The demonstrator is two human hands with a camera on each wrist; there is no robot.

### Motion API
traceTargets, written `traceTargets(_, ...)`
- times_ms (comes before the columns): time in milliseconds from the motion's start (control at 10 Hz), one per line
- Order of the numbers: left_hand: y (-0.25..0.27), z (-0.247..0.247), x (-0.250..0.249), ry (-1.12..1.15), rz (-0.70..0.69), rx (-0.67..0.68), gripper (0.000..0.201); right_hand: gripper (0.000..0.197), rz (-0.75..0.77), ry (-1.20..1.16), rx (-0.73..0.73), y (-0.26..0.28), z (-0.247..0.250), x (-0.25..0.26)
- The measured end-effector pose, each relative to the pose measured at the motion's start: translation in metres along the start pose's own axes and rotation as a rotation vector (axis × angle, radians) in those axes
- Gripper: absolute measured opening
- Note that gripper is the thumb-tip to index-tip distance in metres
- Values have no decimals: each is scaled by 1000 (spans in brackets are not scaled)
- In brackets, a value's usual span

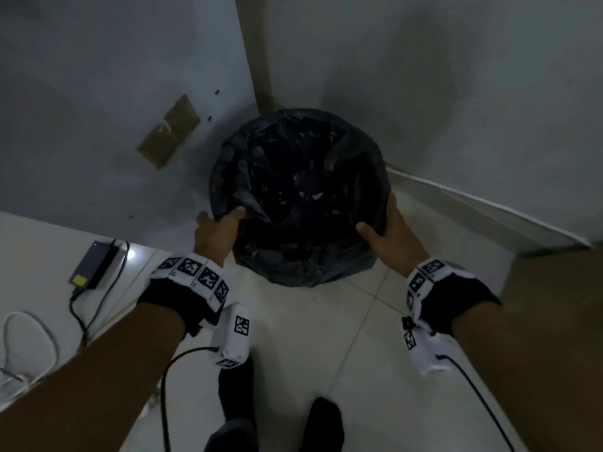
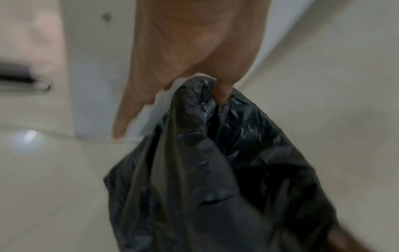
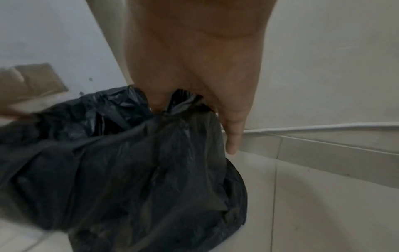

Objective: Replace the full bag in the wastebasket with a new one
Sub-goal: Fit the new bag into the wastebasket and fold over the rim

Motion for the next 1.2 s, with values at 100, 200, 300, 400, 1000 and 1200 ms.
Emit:
traceTargets(100,-30,-13,7,300,175,163,101,92,-80,-119,-4,4,-17,-1)
traceTargets(200,-63,-23,-11,398,53,81,104,82,-139,-216,-147,-5,-27,8)
traceTargets(300,-91,-30,-42,429,-38,70,102,79,-185,-272,-287,-25,-31,16)
traceTargets(400,-111,-38,-70,443,-109,221,91,89,-187,-369,-342,-48,-31,30)
traceTargets(1000,-19,-21,-78,-37,-99,98,89,72,-332,-95,-29,29,22,89)
traceTargets(1200,91,8,-93,-384,-161,359,60,64,-367,94,85,120,59,130)
Point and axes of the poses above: each hand's wrist, its own y-axis away from the middle knuckle, its own z-axis out of the back of the hand, x = y × z, the point moved 4 cm from there along -y, towards the middle knuckle, and after that the axes turned 3 degrees about x, right-handed, at the moved point
